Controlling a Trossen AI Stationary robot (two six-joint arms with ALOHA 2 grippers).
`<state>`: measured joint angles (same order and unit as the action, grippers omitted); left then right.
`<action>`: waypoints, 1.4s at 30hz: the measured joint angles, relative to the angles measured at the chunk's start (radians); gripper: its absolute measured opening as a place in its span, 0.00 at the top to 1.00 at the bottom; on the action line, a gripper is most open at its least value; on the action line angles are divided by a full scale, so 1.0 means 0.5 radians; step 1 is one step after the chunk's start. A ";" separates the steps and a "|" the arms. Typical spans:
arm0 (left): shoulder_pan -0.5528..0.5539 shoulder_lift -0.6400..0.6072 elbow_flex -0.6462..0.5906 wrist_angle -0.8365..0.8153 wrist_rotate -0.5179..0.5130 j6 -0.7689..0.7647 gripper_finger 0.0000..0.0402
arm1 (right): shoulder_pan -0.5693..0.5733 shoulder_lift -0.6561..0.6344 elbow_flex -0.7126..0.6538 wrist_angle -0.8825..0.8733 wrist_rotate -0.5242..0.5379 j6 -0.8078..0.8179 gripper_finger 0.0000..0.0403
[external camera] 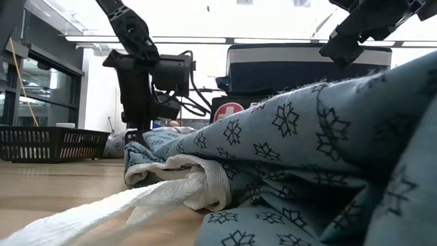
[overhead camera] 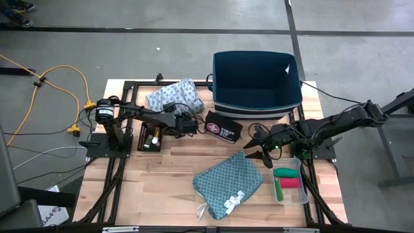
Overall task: Pick & place medical supplies in basket/bin
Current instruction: Put the white patient gown into the blue laundry organizer
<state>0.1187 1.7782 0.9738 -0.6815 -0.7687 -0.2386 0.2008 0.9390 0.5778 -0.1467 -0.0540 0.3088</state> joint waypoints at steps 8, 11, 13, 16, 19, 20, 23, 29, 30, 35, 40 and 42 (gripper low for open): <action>-0.009 -0.002 -0.003 -0.024 0.001 0.149 0.01 | 0.000 0.000 0.000 0.000 0.000 0.000 0.52; -0.010 -0.002 -0.005 -0.052 0.001 0.154 0.01 | -0.001 0.000 0.000 0.000 0.000 0.000 0.52; -0.005 -0.002 -0.014 -0.056 -0.004 0.150 0.01 | 0.000 0.000 0.000 0.000 0.000 0.000 0.52; 0.026 -0.006 -0.025 -0.033 0.005 0.151 0.01 | 0.000 0.000 0.000 0.000 0.000 0.000 0.52; 0.056 -0.010 -0.045 0.039 0.017 0.204 0.01 | 0.000 0.000 0.000 0.000 0.000 0.000 0.52; 0.066 -0.011 -0.047 0.052 0.022 0.212 0.01 | 0.000 0.000 0.000 0.000 0.000 0.000 0.52; 0.100 -0.009 -0.047 0.086 0.023 0.232 0.01 | 0.000 0.000 0.000 0.001 0.000 0.000 0.52; 0.200 -0.007 -0.048 0.149 0.044 0.276 0.01 | 0.000 0.000 0.000 0.001 0.000 0.001 0.52; 0.214 -0.007 -0.049 0.169 0.044 0.296 0.01 | -0.001 0.000 0.000 0.001 0.000 0.001 0.52; 0.251 -0.005 -0.050 0.244 0.025 0.365 0.01 | -0.001 -0.001 0.000 0.001 0.000 0.001 0.52; 0.279 -0.003 -0.050 0.261 0.016 0.363 0.01 | 0.000 0.000 0.000 0.001 0.000 0.000 0.52; 0.292 -0.003 -0.050 0.269 0.021 0.362 0.01 | -0.001 0.000 0.000 0.001 0.000 0.000 0.52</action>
<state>0.2645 1.7767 0.9489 -0.5469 -0.7580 -0.0577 0.2005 0.9390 0.5777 -0.1463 -0.0540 0.3088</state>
